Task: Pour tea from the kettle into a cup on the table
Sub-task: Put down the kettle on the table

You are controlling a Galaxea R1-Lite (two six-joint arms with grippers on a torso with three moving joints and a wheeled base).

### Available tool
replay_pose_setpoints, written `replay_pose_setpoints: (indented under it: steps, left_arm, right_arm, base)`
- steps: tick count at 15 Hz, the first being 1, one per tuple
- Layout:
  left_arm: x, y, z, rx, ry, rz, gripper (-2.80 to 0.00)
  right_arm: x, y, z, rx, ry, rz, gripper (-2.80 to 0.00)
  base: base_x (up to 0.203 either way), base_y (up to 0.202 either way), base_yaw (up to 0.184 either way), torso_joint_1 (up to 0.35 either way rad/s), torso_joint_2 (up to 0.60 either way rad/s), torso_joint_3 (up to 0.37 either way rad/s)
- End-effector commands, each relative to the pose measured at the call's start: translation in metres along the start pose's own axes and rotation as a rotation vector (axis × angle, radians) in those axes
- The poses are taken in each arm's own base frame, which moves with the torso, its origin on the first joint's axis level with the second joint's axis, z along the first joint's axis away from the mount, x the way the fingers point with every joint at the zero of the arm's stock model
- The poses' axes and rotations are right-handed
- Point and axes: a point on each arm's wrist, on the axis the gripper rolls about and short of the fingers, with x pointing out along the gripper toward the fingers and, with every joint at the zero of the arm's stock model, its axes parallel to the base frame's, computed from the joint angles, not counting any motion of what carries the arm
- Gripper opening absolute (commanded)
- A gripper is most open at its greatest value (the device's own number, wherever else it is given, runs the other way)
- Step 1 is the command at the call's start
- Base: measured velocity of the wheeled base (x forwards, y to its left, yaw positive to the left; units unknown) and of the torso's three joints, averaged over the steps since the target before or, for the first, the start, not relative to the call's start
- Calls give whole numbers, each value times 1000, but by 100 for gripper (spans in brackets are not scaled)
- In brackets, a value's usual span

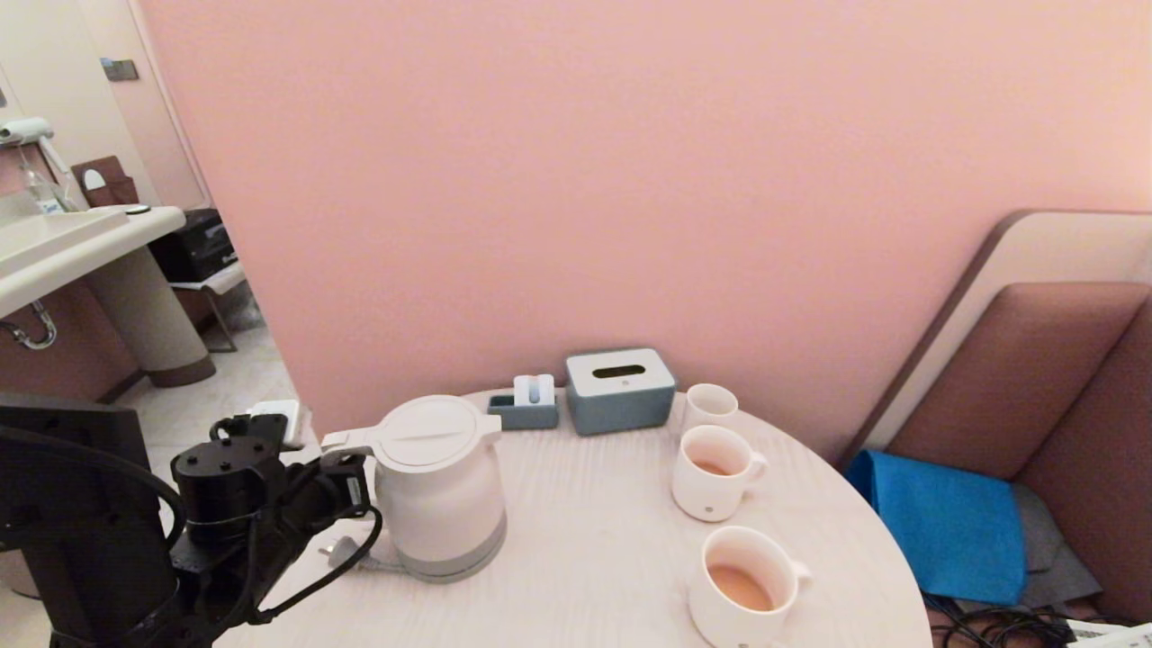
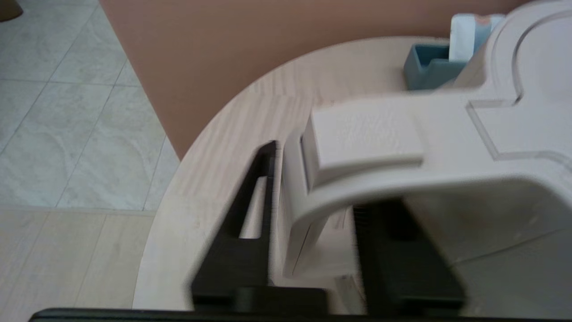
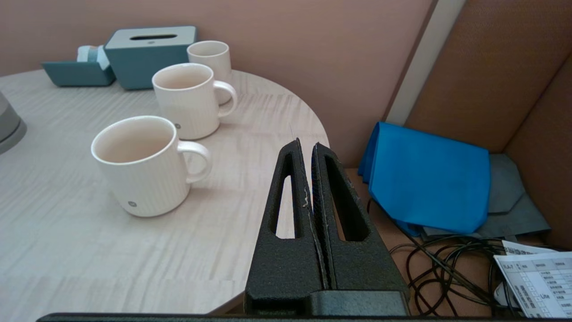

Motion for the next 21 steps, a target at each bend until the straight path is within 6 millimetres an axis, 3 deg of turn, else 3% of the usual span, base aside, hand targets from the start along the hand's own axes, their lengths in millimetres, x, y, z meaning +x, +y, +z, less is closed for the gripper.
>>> replay_pose_setpoints:
  steps: [1,9,13,16,21]
  left_arm:
    - [1,0,3,-2,-37,2,0]
    - [-17,5,-10,8,40,16,0]
    - [-33,7,1,3,6,10,0]
    - [-51,9,13,-5,-38,3,0]
    - [-100,15,36,71,-147,2,0]
  right_arm:
    - [0,0,0,0,1,0,-280]
    - [0,0,0,0,2,0,-280]
    - [0,0,0,0,2,0,-280]
    - [0,0,0,0,1,0,-280]
    - [0,0,0,0,2,0,-280]
  base:
    - [0,0,0,0,0,0]
    - [0,0,0,0,0,0]
    - [0,0,0,0,0,0]
    - [0,0,0,0,0,0]
    - [0,0,0,0,0,0]
